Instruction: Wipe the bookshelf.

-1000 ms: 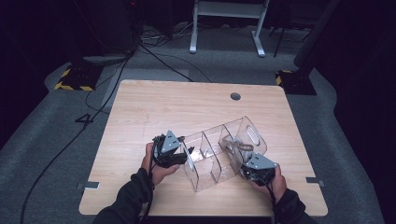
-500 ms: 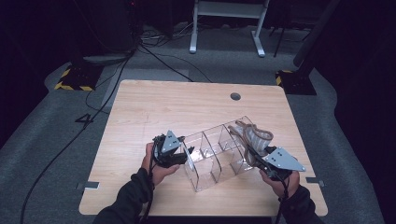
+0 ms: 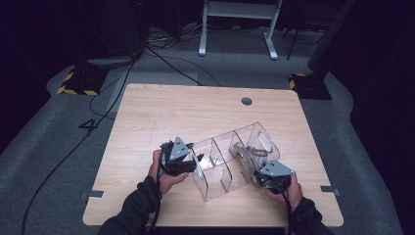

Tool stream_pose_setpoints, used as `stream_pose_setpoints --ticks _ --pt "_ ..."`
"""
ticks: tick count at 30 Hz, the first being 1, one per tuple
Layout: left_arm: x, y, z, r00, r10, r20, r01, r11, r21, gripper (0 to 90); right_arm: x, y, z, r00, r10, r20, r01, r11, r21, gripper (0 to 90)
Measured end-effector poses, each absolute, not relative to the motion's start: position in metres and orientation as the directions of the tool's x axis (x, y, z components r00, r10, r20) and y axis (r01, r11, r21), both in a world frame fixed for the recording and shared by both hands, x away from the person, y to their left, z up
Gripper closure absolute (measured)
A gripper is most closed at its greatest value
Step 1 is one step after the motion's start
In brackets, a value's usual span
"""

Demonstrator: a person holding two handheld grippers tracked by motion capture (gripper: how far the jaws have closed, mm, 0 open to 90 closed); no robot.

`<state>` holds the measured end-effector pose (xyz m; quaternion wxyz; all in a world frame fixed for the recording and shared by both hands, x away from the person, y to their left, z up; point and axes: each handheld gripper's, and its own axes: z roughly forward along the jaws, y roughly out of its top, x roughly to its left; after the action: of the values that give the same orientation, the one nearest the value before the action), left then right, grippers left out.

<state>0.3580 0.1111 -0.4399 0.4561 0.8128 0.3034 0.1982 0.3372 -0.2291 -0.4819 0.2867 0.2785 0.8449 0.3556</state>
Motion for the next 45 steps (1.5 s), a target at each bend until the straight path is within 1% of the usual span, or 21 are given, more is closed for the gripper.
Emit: stream_pose_setpoints --ticks 2,8,11,16,20,24,28,30,33,36,38,39,41,45 --pt "0.358 0.111 -0.440 0.737 0.674 0.045 0.313 -0.399 0.862 46.7 0.338 -0.226 -0.486 -0.693 0.659 -0.294 0.267 0.613 0.744 69.0" --pt "0.358 0.111 -0.440 0.737 0.675 0.045 0.314 -0.400 0.861 46.7 0.337 -0.228 -0.482 -0.695 0.658 -0.290 0.260 0.606 0.752 69.0" --pt "0.358 0.111 -0.440 0.736 0.675 0.046 0.314 -0.401 0.861 46.7 0.334 -0.232 -0.469 -0.682 0.668 -0.298 0.227 0.580 0.782 68.9" --pt "0.358 0.111 -0.440 0.736 0.676 0.045 0.313 -0.399 0.862 46.7 0.328 -0.244 -0.438 -0.638 0.714 -0.288 0.154 0.484 0.861 69.0" --pt "0.358 0.111 -0.440 0.736 0.676 0.046 0.313 -0.399 0.862 46.7 0.317 -0.246 -0.418 -0.596 0.732 -0.329 0.069 0.455 0.888 69.0" --pt "0.358 0.111 -0.440 0.736 0.675 0.045 0.312 -0.398 0.862 46.7 0.313 -0.250 -0.411 -0.581 0.748 -0.321 0.040 0.421 0.906 69.0" --pt "0.358 0.111 -0.440 0.735 0.676 0.046 0.313 -0.399 0.862 46.7 0.316 -0.248 -0.418 -0.599 0.737 -0.313 0.069 0.437 0.897 69.0" --pt "0.358 0.111 -0.440 0.736 0.676 0.046 0.313 -0.399 0.862 46.7 0.319 -0.243 -0.426 -0.615 0.719 -0.324 0.096 0.476 0.874 69.0" --pt "0.358 0.111 -0.440 0.735 0.676 0.047 0.312 -0.399 0.862 46.7 0.327 -0.238 -0.446 -0.643 0.699 -0.312 0.156 0.519 0.841 69.0" --pt "0.358 0.111 -0.440 0.735 0.676 0.046 0.313 -0.400 0.861 46.6 0.335 -0.234 -0.470 -0.659 0.698 -0.279 0.229 0.540 0.810 69.0" --pt "0.358 0.111 -0.440 0.736 0.675 0.048 0.312 -0.401 0.861 46.7 0.338 -0.228 -0.486 -0.679 0.686 -0.261 0.261 0.558 0.788 69.0" --pt "0.358 0.111 -0.440 0.734 0.677 0.048 0.314 -0.402 0.860 46.6 0.338 -0.224 -0.492 -0.682 0.677 -0.276 0.253 0.573 0.779 69.1" --pt "0.358 0.112 -0.440 0.733 0.679 0.051 0.314 -0.404 0.859 46.6 0.337 -0.220 -0.492 -0.680 0.672 -0.295 0.246 0.587 0.771 69.1" --pt "0.359 0.113 -0.440 0.732 0.679 0.057 0.312 -0.409 0.857 46.7 0.336 -0.224 -0.488 -0.690 0.665 -0.284 0.237 0.579 0.780 69.0"
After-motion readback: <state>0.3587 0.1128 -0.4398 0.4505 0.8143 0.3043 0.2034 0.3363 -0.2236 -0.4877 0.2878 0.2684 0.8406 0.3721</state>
